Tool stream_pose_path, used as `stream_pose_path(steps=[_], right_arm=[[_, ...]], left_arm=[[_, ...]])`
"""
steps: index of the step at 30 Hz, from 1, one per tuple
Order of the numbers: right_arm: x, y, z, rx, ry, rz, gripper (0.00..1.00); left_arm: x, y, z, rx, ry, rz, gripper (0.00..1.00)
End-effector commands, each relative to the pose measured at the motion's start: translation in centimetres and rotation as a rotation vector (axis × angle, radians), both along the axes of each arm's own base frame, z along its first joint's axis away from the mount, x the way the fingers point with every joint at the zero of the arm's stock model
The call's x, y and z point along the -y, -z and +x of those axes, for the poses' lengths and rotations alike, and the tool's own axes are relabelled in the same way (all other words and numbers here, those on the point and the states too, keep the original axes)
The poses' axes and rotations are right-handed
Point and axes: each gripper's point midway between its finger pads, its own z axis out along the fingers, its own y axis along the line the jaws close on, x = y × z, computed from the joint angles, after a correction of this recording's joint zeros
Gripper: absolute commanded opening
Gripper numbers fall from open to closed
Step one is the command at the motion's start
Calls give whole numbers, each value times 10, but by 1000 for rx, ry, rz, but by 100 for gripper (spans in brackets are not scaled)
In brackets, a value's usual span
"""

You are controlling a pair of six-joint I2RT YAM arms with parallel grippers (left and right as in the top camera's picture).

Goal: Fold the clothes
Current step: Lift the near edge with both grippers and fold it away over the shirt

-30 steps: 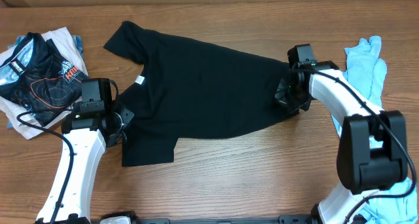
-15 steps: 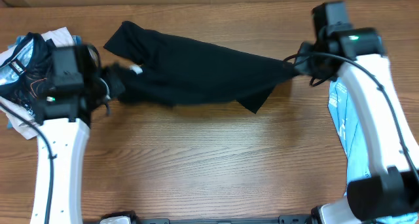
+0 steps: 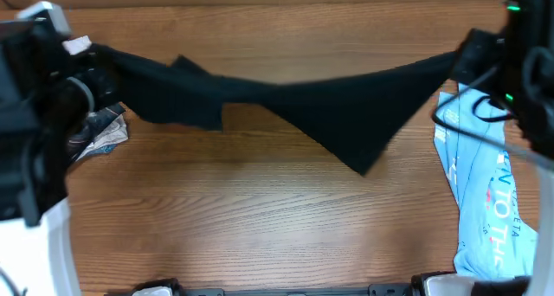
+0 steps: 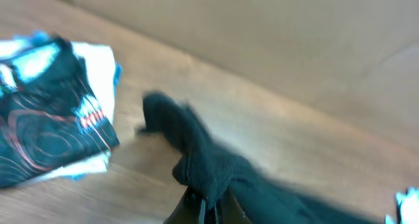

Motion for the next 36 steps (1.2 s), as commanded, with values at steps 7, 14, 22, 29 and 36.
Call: stream_pose_path(steps=[7,14,22,29,36], right_arm=[[24,-66,-20,230,72,-89,4],[17,-18,32,70,57,-119,4],[5,54,133,-40,14,-175,4],[11,12,186,225,56,-147,9],[31,-57,175,406,109,-131,8]], left_arm=[[-16,-70,-47,224,-71,78,4],[-12,-33,4,108,-5,13,4],[3,6,132,138,166,1,4],[11,-33,202,435,220,3,4],[15,-132,173,688,236,70,4]])
